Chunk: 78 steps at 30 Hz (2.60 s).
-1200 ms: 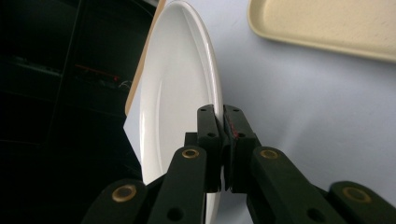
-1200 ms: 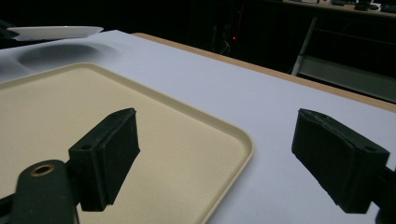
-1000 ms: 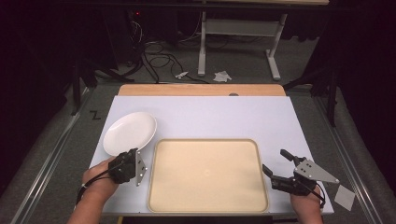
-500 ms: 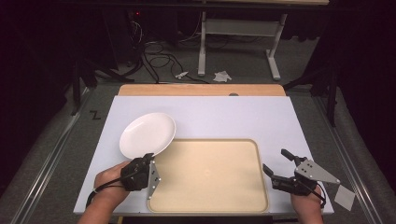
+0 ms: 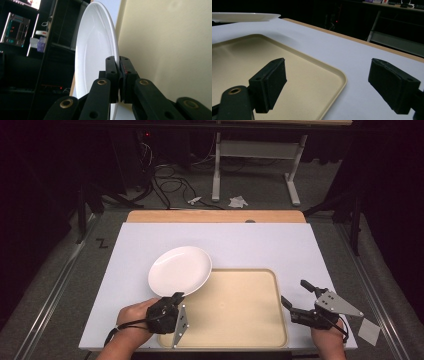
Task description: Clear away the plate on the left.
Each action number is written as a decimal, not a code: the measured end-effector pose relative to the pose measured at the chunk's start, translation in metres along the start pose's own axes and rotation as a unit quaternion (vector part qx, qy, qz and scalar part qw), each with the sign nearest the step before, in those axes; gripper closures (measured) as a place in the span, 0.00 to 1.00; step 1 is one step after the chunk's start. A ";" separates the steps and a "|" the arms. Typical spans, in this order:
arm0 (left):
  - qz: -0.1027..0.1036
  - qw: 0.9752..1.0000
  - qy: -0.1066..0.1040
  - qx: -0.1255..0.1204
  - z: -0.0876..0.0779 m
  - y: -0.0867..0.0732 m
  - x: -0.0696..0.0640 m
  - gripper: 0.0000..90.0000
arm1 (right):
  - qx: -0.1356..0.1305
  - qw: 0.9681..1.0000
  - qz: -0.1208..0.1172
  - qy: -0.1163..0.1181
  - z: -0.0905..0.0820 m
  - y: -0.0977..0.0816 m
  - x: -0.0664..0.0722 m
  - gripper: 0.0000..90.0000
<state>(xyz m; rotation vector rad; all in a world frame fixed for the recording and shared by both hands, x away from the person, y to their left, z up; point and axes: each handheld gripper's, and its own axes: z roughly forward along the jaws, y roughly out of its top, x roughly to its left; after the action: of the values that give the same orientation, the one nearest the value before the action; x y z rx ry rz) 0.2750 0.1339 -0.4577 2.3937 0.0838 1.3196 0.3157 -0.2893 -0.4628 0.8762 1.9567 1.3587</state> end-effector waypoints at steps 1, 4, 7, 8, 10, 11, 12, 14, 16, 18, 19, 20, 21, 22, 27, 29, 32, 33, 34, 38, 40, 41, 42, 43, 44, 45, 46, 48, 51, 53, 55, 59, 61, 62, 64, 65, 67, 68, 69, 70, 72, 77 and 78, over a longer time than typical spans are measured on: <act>0.005 1.000 -0.002 -0.002 0.000 0.003 -0.001 0.96 | -0.001 1.000 0.000 0.001 0.000 0.000 0.000 0.17; 0.004 1.000 -0.011 -0.017 0.000 0.011 -0.005 0.96 | 0.002 1.000 0.003 -0.001 0.001 -0.001 0.000 0.17; 0.011 0.999 -0.022 -0.028 0.000 0.019 -0.010 0.96 | 0.002 1.000 0.004 0.002 0.001 -0.002 -0.001 0.17; 0.010 0.999 -0.024 -0.033 0.000 0.021 -0.011 0.96 | 0.002 1.000 0.004 0.002 0.001 -0.002 -0.001 0.17; 0.020 0.999 -0.029 -0.038 0.000 0.028 -0.015 0.96 | 0.001 1.000 0.001 0.002 0.001 -0.002 -0.001 0.17; 0.023 0.998 -0.031 -0.040 0.001 0.030 -0.017 0.96 | 0.000 1.000 0.001 0.001 0.001 -0.002 -0.001 0.17; 0.026 0.998 -0.032 -0.043 0.001 0.033 -0.018 0.96 | 0.001 1.000 0.002 0.001 0.001 -0.002 -0.001 0.17; 0.031 0.998 -0.035 -0.048 0.001 0.038 -0.021 0.96 | 0.002 1.000 0.004 0.001 0.002 -0.002 -0.001 0.17; 0.031 0.997 -0.042 -0.054 0.002 0.040 -0.023 0.96 | 0.002 1.000 0.002 0.002 0.002 -0.002 -0.001 0.17; 0.034 0.996 -0.049 -0.060 0.002 0.044 -0.025 0.96 | 0.002 1.000 0.001 0.001 0.002 -0.001 -0.001 0.17; 0.037 0.996 -0.051 -0.060 0.002 0.045 -0.026 0.96 | 0.003 1.000 0.000 0.001 0.002 -0.001 -0.001 0.17; 0.039 0.996 -0.052 -0.061 0.003 0.046 -0.028 0.96 | 0.004 1.000 0.001 0.001 0.002 -0.001 -0.001 0.17; 0.042 0.996 -0.054 -0.064 0.003 0.048 -0.029 0.96 | 0.004 1.000 0.001 0.001 0.002 -0.001 0.000 0.17; 0.044 0.995 -0.054 -0.064 0.003 0.049 -0.031 0.96 | 0.004 1.000 0.001 0.001 0.002 -0.001 0.000 0.17; 0.057 0.994 -0.064 -0.073 0.005 0.056 -0.037 0.96 | 0.003 1.000 -0.001 0.001 0.001 -0.001 -0.001 0.17; 0.064 0.993 -0.066 -0.073 0.007 0.057 -0.039 0.96 | 0.003 1.000 0.000 0.001 0.001 -0.001 0.000 0.17; 0.068 0.992 -0.072 -0.073 0.009 0.059 -0.042 0.96 | 0.003 1.000 -0.002 0.001 0.002 -0.001 -0.001 0.17; 0.068 0.992 -0.073 -0.073 0.010 0.059 -0.043 0.96 | 0.004 1.000 -0.002 0.000 0.002 -0.001 0.000 0.17; 0.070 0.992 -0.073 -0.072 0.010 0.059 -0.043 0.96 | 0.003 1.000 -0.002 0.001 0.002 -0.001 -0.001 0.17; 0.076 0.992 -0.073 -0.072 0.011 0.060 -0.046 0.96 | 0.002 1.000 0.000 0.001 0.001 -0.001 -0.001 0.17; 0.080 0.991 -0.075 -0.072 0.011 0.061 -0.048 0.96 | 0.002 1.000 -0.001 0.001 0.001 -0.001 -0.001 0.17; 0.081 0.991 -0.076 -0.072 0.011 0.061 -0.048 0.96 | 0.002 1.000 0.000 0.001 0.001 -0.001 0.000 0.17; 0.082 0.991 -0.077 -0.072 0.011 0.062 -0.049 0.96 | 0.002 1.000 0.000 0.001 0.001 -0.001 0.000 0.17; 0.083 0.991 -0.078 -0.072 0.011 0.062 -0.049 0.96 | 0.003 1.000 0.001 0.001 0.001 -0.001 0.000 0.17; 0.082 0.991 -0.079 -0.072 0.012 0.061 -0.049 0.96 | 0.002 1.000 0.001 0.001 0.001 -0.001 0.000 0.18; 0.082 0.991 -0.079 -0.072 0.012 0.061 -0.049 0.96 | 0.002 1.000 0.001 0.001 0.001 -0.001 0.000 0.17; 0.082 0.991 -0.079 -0.073 0.012 0.061 -0.049 0.96 | 0.002 1.000 0.000 0.001 0.001 -0.001 -0.001 0.17; 0.081 0.991 -0.080 -0.073 0.012 0.061 -0.049 0.96 | 0.002 1.000 0.000 0.001 0.001 -0.001 -0.001 0.17; 0.082 0.991 -0.083 -0.071 0.013 0.061 -0.051 0.96 | 0.002 1.000 0.000 0.001 0.001 -0.001 0.000 0.18; 0.083 0.991 -0.084 -0.070 0.013 0.061 -0.051 0.96 | 0.003 1.000 0.001 0.001 0.001 -0.001 0.000 0.17; 0.084 0.990 -0.086 -0.070 0.014 0.061 -0.052 0.96 | 0.003 1.000 0.003 0.001 0.001 -0.001 0.000 0.17; 0.089 0.990 -0.090 -0.070 0.015 0.060 -0.054 0.96 | 0.000 1.000 0.002 0.002 0.000 -0.001 0.000 0.17; 0.087 0.989 -0.091 -0.070 0.015 0.060 -0.055 0.96 | 0.000 1.000 0.000 0.001 0.000 0.000 0.000 0.17; 0.087 0.989 -0.092 -0.070 0.016 0.060 -0.055 0.96 | -0.001 1.000 -0.001 0.003 0.001 -0.001 0.000 0.17; 0.085 0.989 -0.094 -0.072 0.015 0.060 -0.055 0.96 | -0.001 1.000 -0.004 0.004 0.001 0.000 0.000 0.18; 0.084 0.989 -0.095 -0.073 0.015 0.060 -0.055 0.96 | 0.000 1.000 -0.003 0.003 0.001 0.000 0.000 0.17; 0.084 0.989 -0.098 -0.077 0.016 0.059 -0.057 0.96 | -0.001 1.000 -0.003 0.003 0.001 0.000 0.000 0.18; 0.085 0.988 -0.098 -0.078 0.016 0.059 -0.058 0.96 | 0.000 1.000 -0.001 0.002 0.001 0.000 0.000 0.17; 0.087 0.988 -0.099 -0.078 0.016 0.059 -0.058 0.96 | 0.000 1.000 -0.001 0.002 0.001 0.000 0.000 0.17; 0.087 0.988 -0.100 -0.078 0.017 0.059 -0.058 0.96 | 0.000 1.000 0.000 0.002 0.001 0.000 0.000 0.17; 0.086 0.988 -0.101 -0.079 0.017 0.059 -0.058 0.96 | -0.001 1.000 -0.003 0.003 0.001 0.000 0.000 0.18; 0.077 0.988 -0.109 -0.077 0.017 0.058 -0.058 0.96 | 0.001 1.000 -0.003 0.002 0.001 0.000 0.000 0.18; 0.074 0.988 -0.113 -0.077 0.018 0.058 -0.058 0.96 | 0.002 1.000 -0.004 0.002 0.001 0.000 0.000 0.18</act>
<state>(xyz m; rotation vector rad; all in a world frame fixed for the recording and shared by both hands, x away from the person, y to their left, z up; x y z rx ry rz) 0.2493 0.0609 -0.4910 2.4348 -0.2566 1.0638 0.3164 -0.2888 -0.4635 0.8678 1.9637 1.3546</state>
